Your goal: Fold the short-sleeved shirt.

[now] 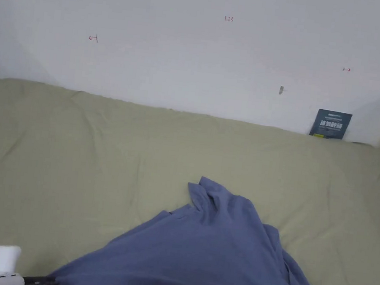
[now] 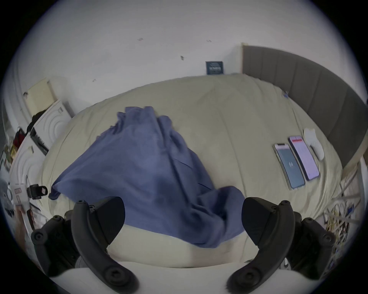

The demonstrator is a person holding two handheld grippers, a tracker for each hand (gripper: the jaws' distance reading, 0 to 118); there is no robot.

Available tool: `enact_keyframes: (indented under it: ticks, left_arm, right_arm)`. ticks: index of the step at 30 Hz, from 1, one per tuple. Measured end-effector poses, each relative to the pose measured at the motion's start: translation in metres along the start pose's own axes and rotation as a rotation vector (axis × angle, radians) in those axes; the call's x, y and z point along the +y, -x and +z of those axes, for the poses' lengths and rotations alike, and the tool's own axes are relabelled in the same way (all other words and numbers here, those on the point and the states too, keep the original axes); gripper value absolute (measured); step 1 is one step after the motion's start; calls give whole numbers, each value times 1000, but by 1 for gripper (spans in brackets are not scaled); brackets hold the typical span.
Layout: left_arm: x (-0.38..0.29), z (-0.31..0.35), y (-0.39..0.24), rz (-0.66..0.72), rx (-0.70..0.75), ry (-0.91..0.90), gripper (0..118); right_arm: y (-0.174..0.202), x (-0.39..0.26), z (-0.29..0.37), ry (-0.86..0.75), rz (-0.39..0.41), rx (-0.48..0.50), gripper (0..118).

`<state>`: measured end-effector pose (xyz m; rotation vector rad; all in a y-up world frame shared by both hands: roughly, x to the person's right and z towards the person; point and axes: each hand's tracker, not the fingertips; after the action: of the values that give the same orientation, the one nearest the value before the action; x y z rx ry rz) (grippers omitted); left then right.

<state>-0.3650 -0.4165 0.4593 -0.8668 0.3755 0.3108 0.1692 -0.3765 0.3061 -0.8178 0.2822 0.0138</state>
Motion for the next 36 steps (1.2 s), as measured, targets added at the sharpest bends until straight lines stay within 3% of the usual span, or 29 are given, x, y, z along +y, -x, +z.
enact_keyframes:
  ticks: [1, 2, 3, 4, 5, 11, 23, 24, 25, 26, 27, 30, 36]
  left_arm:
    - [-1, 9, 1, 11, -18, -12, 103]
    - [-3, 15, 3, 15, -24, -23, 89]
    - [-6, 21, 4, 10, -26, -37, 71]
    - [-8, 25, 5, 7, -14, -40, 36]
    - [-11, 29, 6, -6, -11, -45, 0]
    - [-22, 34, 17, 20, -13, -42, 0]
    - [-26, 30, 22, 40, -7, -13, 0]
    - [-25, 28, 22, 47, -28, -18, 3]
    - [-23, 24, 21, 59, -61, -13, 22]
    - [-20, 19, 21, 59, -48, -6, 80]
    - [-17, 10, 18, 57, -47, 25, 116]
    - [-12, -11, 5, -2, -30, 42, 115]
    - [7, -53, -7, 23, -2, 74, 113]
  right_arm:
    - [9, 0, 4, -12, 10, 18, 115]
    - [18, 0, 7, -16, 22, 46, 101]
    - [27, -1, 10, -10, 28, 55, 78]
    - [35, -4, 15, -33, 32, 60, 44]
    - [43, -6, 17, -43, 40, 68, 0]
    - [66, -24, 9, -64, 12, 65, 0]
    - [77, -50, -3, -57, 46, 46, 0]
    - [78, -50, -3, -57, 51, 47, 0]
    - [78, -51, -3, -59, 57, 45, 0]
    - [80, -51, -3, -59, 65, 45, 0]
    - [80, -51, -3, -57, 71, 48, 0]
    - [82, -52, -2, -56, 80, 62, 0]
    - [77, -51, -7, -49, 80, 60, 0]
